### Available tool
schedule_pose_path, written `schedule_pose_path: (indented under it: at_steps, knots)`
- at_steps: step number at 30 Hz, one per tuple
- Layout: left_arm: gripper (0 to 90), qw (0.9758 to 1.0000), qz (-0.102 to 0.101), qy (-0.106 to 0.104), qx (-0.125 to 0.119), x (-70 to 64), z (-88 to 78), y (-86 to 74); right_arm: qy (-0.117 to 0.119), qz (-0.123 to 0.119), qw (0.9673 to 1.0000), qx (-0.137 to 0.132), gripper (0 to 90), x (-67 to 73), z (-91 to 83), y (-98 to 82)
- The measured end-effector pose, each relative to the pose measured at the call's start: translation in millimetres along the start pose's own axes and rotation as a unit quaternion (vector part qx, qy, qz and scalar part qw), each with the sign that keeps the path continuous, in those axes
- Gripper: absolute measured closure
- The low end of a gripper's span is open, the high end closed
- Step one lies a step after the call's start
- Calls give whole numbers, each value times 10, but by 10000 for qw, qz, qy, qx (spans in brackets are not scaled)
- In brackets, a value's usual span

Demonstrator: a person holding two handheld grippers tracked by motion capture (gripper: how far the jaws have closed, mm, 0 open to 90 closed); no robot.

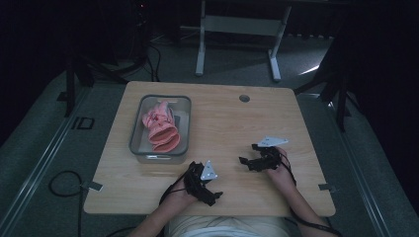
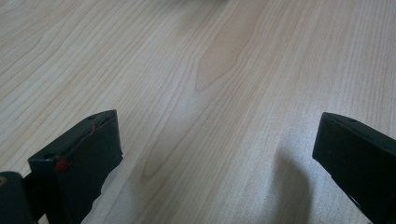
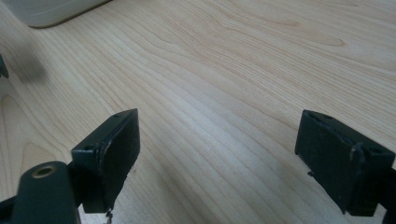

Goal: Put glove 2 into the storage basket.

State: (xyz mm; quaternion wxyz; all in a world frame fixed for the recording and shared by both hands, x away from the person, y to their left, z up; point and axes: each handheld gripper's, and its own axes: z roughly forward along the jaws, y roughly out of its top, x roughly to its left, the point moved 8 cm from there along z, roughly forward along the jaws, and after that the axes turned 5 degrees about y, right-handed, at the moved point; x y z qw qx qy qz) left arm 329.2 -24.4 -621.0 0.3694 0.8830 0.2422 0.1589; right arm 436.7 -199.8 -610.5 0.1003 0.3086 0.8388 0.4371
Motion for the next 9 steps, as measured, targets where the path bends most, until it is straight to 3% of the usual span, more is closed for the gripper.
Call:
schedule_pose_path:
  at_steps: [9]
  knots:
    - [10, 10000, -36, -2, 6, 21, 5, -10, -12, 37, 10000, -33, 144, -8, -4, 4]
